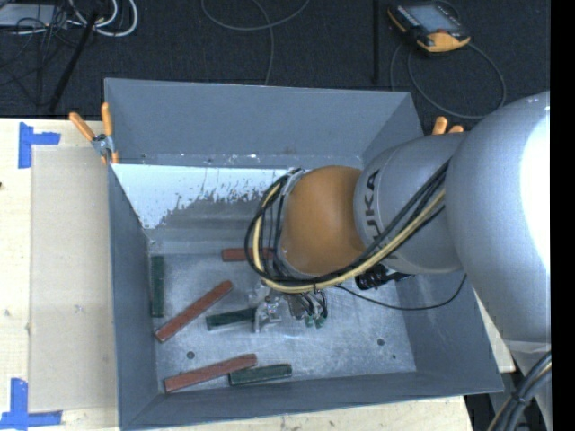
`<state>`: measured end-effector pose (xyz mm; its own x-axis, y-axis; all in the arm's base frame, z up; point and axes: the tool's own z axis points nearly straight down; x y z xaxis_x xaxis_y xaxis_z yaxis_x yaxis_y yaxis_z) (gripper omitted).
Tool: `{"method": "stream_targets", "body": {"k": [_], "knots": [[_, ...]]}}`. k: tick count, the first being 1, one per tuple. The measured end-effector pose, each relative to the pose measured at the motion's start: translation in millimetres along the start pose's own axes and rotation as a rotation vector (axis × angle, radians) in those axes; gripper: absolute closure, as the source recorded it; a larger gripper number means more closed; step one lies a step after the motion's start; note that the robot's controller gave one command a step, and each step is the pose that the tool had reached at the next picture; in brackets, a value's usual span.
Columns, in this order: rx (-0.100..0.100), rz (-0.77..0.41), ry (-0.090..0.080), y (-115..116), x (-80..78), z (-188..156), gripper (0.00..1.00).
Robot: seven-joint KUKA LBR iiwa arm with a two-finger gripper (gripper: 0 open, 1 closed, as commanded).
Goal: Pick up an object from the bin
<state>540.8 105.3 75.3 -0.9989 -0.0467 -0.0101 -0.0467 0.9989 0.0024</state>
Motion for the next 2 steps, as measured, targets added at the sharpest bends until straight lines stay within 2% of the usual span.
{"method": "stream_targets", "body": {"k": [1, 2], "knots": [[0.000, 0.001, 0.000, 0.0, 0.0, 0.0, 1.00], [0.002, -0.015, 0.003, -23.3, -45.8, -163.5, 1.00]]}}
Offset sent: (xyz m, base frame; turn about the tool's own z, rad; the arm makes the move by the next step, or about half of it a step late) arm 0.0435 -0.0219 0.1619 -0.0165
